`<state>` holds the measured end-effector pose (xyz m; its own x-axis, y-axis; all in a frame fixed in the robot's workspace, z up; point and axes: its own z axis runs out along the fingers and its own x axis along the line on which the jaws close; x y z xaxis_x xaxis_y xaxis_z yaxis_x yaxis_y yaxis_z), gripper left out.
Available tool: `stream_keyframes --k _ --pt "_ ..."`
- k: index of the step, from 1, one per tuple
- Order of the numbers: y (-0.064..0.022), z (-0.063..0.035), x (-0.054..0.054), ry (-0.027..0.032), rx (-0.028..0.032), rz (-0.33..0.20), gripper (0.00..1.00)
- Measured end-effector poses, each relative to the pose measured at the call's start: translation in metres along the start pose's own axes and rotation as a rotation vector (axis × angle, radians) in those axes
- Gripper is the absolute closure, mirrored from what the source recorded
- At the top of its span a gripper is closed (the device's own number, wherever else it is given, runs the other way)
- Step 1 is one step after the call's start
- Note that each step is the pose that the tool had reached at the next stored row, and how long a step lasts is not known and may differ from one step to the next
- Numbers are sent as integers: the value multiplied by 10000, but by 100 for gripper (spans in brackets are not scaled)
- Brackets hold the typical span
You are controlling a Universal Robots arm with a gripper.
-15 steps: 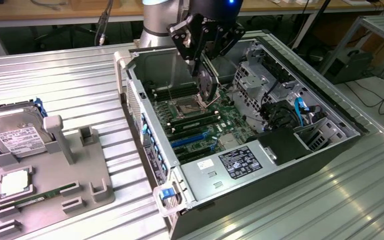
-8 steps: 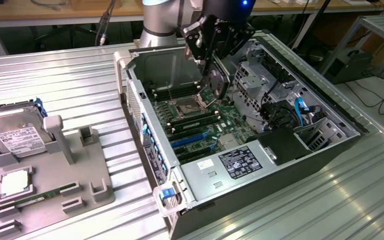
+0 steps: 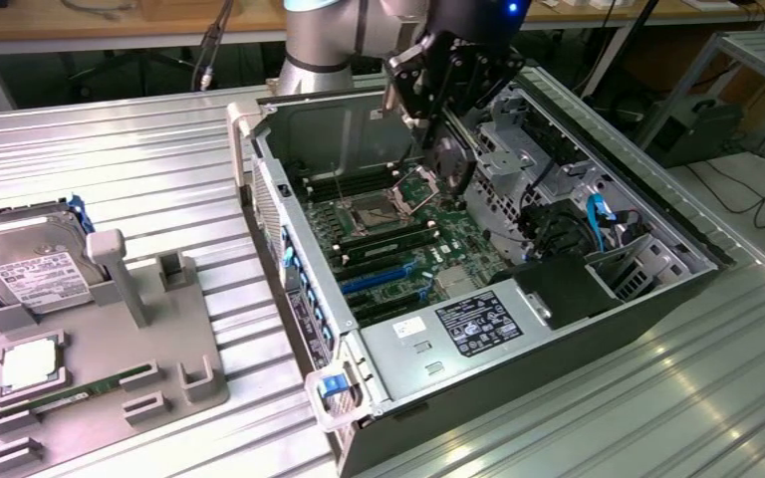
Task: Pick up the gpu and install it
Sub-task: 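Pick up the gpu and move the gpu toward the slot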
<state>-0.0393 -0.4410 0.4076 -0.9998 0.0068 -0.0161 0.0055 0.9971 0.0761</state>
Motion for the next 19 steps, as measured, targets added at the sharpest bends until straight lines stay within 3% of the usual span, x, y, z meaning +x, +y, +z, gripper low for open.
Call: stream_keyframes --k 8,19 --pt "0 14 -202 -3 0 -74 72" --pt "0 16 -213 -9 0 -76 72"
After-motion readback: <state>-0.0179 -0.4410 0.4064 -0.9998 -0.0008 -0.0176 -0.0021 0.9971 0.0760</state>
